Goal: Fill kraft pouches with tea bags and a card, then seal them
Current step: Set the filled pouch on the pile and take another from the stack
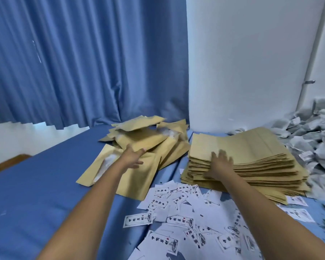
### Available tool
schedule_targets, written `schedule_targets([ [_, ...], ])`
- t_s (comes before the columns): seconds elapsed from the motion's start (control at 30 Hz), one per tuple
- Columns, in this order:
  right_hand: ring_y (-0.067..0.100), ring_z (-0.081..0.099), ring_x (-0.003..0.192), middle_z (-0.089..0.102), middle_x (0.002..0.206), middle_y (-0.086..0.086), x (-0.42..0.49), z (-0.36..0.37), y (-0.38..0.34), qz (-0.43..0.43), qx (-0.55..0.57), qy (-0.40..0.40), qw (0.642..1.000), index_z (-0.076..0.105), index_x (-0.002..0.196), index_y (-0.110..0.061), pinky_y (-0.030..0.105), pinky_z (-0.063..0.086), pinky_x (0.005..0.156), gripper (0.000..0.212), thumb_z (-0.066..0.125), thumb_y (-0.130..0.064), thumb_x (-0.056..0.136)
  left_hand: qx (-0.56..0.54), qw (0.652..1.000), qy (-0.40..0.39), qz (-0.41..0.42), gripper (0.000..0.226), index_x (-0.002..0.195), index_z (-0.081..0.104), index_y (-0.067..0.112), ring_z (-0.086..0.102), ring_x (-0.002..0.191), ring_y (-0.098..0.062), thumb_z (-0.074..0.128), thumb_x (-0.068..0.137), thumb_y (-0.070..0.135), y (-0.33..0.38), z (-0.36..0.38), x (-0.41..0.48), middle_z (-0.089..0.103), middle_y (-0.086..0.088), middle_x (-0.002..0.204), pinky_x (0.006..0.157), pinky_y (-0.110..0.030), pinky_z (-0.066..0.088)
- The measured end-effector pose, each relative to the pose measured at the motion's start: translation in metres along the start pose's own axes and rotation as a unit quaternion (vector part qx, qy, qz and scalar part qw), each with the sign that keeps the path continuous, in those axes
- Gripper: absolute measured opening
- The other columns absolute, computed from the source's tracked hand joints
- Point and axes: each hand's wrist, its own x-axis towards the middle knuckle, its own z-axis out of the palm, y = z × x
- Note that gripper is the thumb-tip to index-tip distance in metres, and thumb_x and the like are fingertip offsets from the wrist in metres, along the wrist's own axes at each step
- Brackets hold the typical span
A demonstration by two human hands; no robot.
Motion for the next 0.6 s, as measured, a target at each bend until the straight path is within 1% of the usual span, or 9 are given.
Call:
schedule_targets([
  [0.03, 0.028, 0.020, 0.143, 0.022, 0.154, 0.015, -0.002, 0.004, 0.017, 0.015, -0.066, -0.007, 0.998, 0.024, 0.146, -0.009, 0.044, 0.015, 0.115, 0.087, 0.063, -0.053, 0.081, 0.004, 1.000, -0.013, 0.005, 0.071, 0.149, 0.011, 0.016, 0.064, 0.088, -0.028, 0.054, 0.096, 0.031, 0.000, 0.009, 0.000, 0.049, -0.012, 0.134, 0.077, -0.035, 0.050],
  [0.1, 0.024, 0.041, 0.130, 0.046, 0.140, 0.010, -0.007, 0.006, 0.036, -0.006, -0.131, 0.016, 0.991, 0.043, 0.134, -0.010, 0.039, 0.022, 0.113, 0.064, 0.054, -0.053, 0.087, 0.012, 0.999, -0.045, 0.016, 0.057, 0.143, 0.025, 0.012, 0.060, 0.073, -0.022, 0.054, 0.096, 0.029, 0.003, 0.033, 0.000, 0.056, -0.011, 0.116, 0.067, -0.030, 0.046],
  [0.2, 0.022, 0.061, 0.102, 0.065, 0.113, 0.003, -0.019, -0.001, 0.042, -0.084, -0.189, 0.085, 0.975, 0.057, 0.113, -0.016, 0.029, 0.035, 0.096, 0.023, 0.045, -0.023, 0.095, 0.000, 0.995, -0.098, 0.022, 0.034, 0.125, 0.043, 0.011, 0.055, 0.061, -0.016, 0.051, 0.097, 0.029, 0.011, 0.072, -0.004, 0.054, -0.007, 0.086, 0.061, -0.027, 0.043],
  [0.27, 0.024, 0.062, 0.097, 0.067, 0.107, 0.004, -0.031, -0.007, 0.046, -0.077, -0.198, 0.101, 0.972, 0.059, 0.109, -0.015, 0.028, 0.038, 0.080, 0.025, 0.041, -0.009, 0.093, 0.008, 0.992, -0.119, 0.031, 0.022, 0.101, 0.053, 0.011, 0.051, 0.064, -0.016, 0.051, 0.097, 0.033, 0.015, 0.100, -0.008, 0.050, -0.006, 0.079, 0.064, -0.027, 0.043],
  [0.3, 0.025, 0.063, 0.096, 0.067, 0.106, 0.005, -0.036, -0.007, 0.048, -0.073, -0.193, 0.107, 0.973, 0.060, 0.108, -0.015, 0.028, 0.038, 0.075, 0.026, 0.042, -0.006, 0.092, 0.022, 0.993, -0.113, 0.036, 0.027, 0.097, 0.055, 0.008, 0.049, 0.068, -0.020, 0.052, 0.096, 0.035, 0.016, 0.113, -0.011, 0.050, -0.008, 0.080, 0.064, -0.027, 0.044],
  [0.37, 0.025, 0.063, 0.091, 0.068, 0.101, 0.005, -0.048, -0.008, 0.051, -0.091, -0.181, 0.122, 0.972, 0.061, 0.104, -0.016, 0.029, 0.037, 0.069, 0.021, 0.047, -0.008, 0.090, 0.046, 0.994, -0.086, 0.047, 0.044, 0.113, 0.055, -0.004, 0.057, 0.077, -0.031, 0.056, 0.094, 0.036, 0.015, 0.136, -0.014, 0.058, -0.016, 0.088, 0.065, -0.029, 0.051],
  [0.43, 0.023, 0.063, 0.088, 0.070, 0.098, 0.002, -0.062, -0.004, 0.054, -0.150, -0.140, 0.142, 0.968, 0.063, 0.100, -0.019, 0.028, 0.037, 0.068, 0.015, 0.049, -0.021, 0.094, 0.084, 0.994, -0.049, 0.046, 0.059, 0.128, 0.045, -0.006, 0.059, 0.105, -0.038, 0.064, 0.089, 0.033, 0.009, 0.152, -0.016, 0.059, -0.023, 0.118, 0.084, -0.041, 0.054],
  [0.53, 0.016, 0.063, 0.101, 0.070, 0.111, -0.006, -0.079, -0.001, 0.069, -0.227, -0.054, 0.130, 0.964, 0.069, 0.104, -0.021, 0.026, 0.043, 0.088, 0.030, 0.044, -0.036, 0.098, 0.130, 0.989, -0.035, 0.053, 0.051, 0.125, 0.051, -0.006, 0.058, 0.111, -0.034, 0.072, 0.082, 0.012, -0.002, 0.163, -0.015, 0.058, -0.020, 0.124, 0.092, -0.042, 0.050],
  [0.6, 0.014, 0.056, 0.115, 0.064, 0.123, -0.004, -0.085, -0.007, 0.086, -0.198, -0.014, 0.178, 0.964, 0.070, 0.104, -0.019, 0.027, 0.034, 0.100, 0.023, 0.051, -0.029, 0.094, 0.119, 0.991, -0.039, 0.036, 0.046, 0.122, 0.055, -0.004, 0.059, 0.109, -0.033, 0.071, 0.079, 0.001, -0.008, 0.164, -0.014, 0.061, -0.020, 0.120, 0.091, -0.045, 0.051],
])
